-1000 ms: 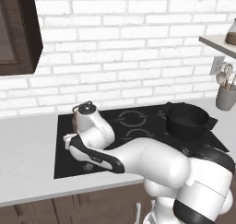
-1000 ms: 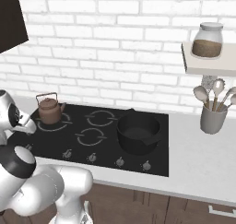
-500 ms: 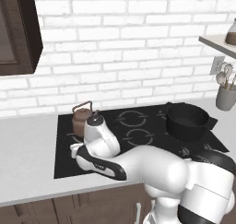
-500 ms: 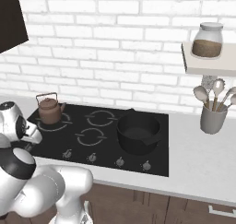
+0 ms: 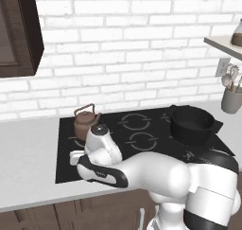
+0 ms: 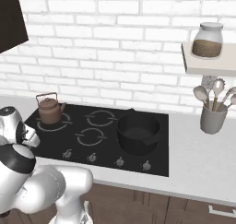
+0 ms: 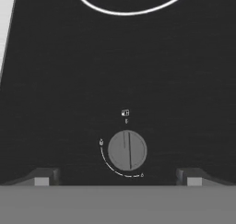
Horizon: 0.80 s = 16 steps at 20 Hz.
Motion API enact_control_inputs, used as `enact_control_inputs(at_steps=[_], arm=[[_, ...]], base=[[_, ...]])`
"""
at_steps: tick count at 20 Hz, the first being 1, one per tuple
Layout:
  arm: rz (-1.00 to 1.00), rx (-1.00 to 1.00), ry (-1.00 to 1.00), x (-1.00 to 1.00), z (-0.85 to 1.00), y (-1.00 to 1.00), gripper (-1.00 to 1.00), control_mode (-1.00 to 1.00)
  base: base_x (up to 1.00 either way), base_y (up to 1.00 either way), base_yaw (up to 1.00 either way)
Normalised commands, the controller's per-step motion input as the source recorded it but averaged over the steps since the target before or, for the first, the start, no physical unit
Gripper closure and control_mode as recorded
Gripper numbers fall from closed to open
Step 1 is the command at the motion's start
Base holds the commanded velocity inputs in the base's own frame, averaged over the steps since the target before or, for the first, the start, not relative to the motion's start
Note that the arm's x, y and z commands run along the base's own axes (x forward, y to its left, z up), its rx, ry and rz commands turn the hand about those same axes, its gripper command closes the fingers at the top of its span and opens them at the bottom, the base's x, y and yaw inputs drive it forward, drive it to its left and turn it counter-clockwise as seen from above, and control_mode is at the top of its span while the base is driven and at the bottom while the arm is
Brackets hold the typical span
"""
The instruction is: Pick the kettle from the counter and place it on a stove burner. Then turn the burner on.
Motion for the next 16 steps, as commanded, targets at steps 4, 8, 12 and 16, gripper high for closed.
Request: enact_control_inputs(at_steps=[4,8,12,16], arm=[[0.00,-0.03,0.00,0.00,-0.21,0.10,-1.00,-1.00],[0.00,-0.06,0.00,0.00,-0.21,0.00,-1.00,-1.00],[0.00,-0.01,0.00,0.00,-0.13,-0.11,-1.00,-1.00],[0.00,0.00,0.00,0.14,0.00,-0.02,-1.00,-1.00]], base=[[0.00,0.00,0.00],[0.00,0.00,0.00],[0.00,0.00,0.00],[0.00,0.00,0.00]])
